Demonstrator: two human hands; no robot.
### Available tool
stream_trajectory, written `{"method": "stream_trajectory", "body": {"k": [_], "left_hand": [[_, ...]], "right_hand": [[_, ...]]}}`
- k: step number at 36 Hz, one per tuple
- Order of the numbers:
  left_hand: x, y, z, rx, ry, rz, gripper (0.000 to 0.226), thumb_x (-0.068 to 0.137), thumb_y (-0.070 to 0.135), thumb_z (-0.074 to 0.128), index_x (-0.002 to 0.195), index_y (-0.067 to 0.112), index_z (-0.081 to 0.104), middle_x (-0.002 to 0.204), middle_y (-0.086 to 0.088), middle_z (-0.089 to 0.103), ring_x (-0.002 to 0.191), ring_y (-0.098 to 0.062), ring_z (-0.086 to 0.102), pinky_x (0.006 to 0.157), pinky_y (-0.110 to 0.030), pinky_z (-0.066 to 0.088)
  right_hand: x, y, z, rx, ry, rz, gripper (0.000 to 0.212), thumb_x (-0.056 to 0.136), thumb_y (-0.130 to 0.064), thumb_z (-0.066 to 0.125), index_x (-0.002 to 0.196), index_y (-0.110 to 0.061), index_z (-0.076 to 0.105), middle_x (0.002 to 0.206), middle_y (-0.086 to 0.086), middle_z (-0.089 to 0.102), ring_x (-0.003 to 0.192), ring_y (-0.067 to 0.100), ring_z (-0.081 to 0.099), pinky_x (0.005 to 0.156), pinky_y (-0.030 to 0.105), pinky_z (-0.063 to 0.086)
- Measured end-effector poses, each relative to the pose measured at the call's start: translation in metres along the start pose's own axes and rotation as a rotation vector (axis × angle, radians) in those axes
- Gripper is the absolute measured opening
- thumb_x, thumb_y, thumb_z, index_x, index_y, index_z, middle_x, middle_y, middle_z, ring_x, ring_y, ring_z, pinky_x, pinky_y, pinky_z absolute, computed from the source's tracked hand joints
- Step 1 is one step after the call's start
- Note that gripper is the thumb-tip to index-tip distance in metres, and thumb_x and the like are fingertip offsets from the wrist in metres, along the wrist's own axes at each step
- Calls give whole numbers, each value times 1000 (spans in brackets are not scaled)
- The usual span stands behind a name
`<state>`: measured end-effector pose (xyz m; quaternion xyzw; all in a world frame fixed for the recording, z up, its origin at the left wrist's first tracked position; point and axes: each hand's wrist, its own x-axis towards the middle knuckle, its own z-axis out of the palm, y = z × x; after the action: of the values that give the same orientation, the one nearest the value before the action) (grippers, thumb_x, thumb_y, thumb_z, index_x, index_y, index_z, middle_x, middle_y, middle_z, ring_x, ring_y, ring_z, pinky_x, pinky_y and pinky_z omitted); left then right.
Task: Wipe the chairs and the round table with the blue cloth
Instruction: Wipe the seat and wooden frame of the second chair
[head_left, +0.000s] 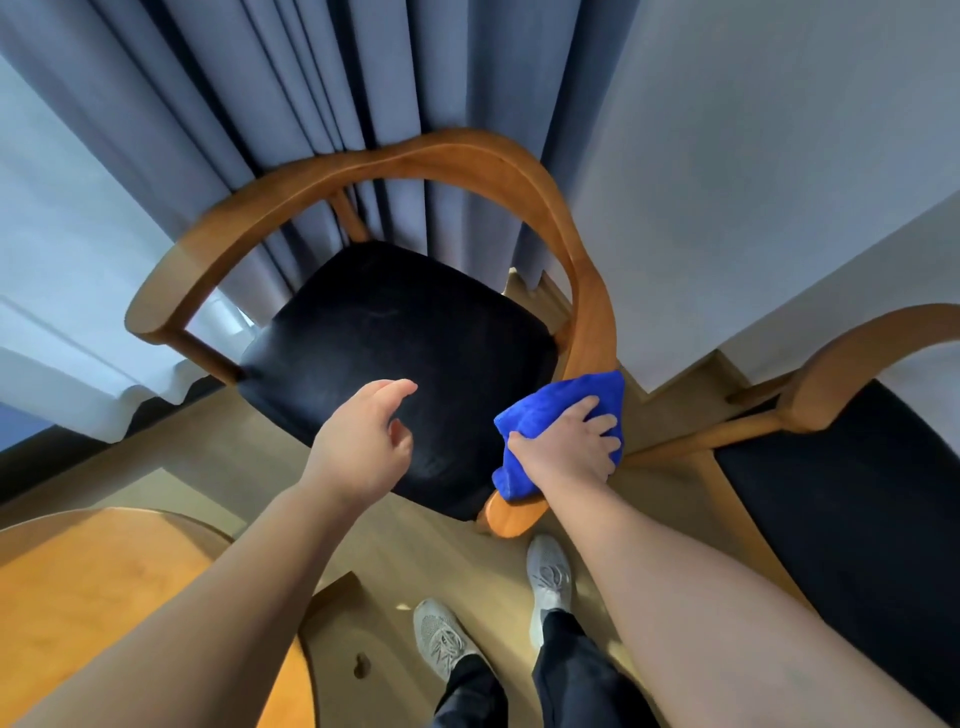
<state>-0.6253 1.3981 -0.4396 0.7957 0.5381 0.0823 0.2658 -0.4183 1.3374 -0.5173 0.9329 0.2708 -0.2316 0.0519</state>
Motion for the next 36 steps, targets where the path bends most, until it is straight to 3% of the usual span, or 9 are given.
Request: {"method": "stream_trajectory", "body": {"k": [15,21,24,27,30,33,36], "left_hand": [[-8,-2,-18,-8,24,-31,46,89,9,51,133,21,49,135,2,51,120,-17,50,93,-22,36],[-2,-3,-26,-6,12,-24,47,87,7,49,133,19,51,135,2,51,120,-17,49,90,-18,32],[2,-1,-32,-21,22,-34,47,88,8,49,133,19,51,135,2,51,120,-17,49,92,-18,32],[9,0,-42,-20,25,-14,47,87,9,48,133,19,50,135,3,52,120,-16,50,93,-19,33],[17,-2,-55,-12,54,-11,47,88,10,49,134,20,49,135,2,52,121,-16,50,95,-23,38],[25,-7,-67,-6,82,-26,48,89,12,51,136,22,47,136,3,50,123,-16,49,96,-25,39],[39,-14,-73,14,112,-29,48,89,12,52,136,23,46,136,4,51,122,-16,51,94,-24,41]], "right_hand": [[-63,1,21,-18,-164,-2,128,65,-72,64,148,-9,-11,150,27,3,134,47,24,96,49,45],[-68,10,11,-69,-198,-65,122,65,-69,67,149,-10,1,137,22,23,114,36,47,80,38,50],[-59,18,-9,-83,-280,-109,103,73,-53,68,148,-12,10,131,15,31,103,29,55,73,32,49],[-46,29,-37,-121,-311,-208,60,76,-31,62,129,-17,39,113,4,51,94,21,55,73,31,46],[-34,39,-68,-140,-255,-318,33,70,-21,55,103,-23,48,91,-5,57,82,17,58,64,29,44],[-19,34,-97,-226,-126,-564,26,68,-23,57,88,-27,42,86,-9,53,76,13,55,60,30,44],[3,10,-124,-355,-8,-825,36,68,-24,62,99,-30,45,97,-10,54,91,19,56,74,36,48]]}}
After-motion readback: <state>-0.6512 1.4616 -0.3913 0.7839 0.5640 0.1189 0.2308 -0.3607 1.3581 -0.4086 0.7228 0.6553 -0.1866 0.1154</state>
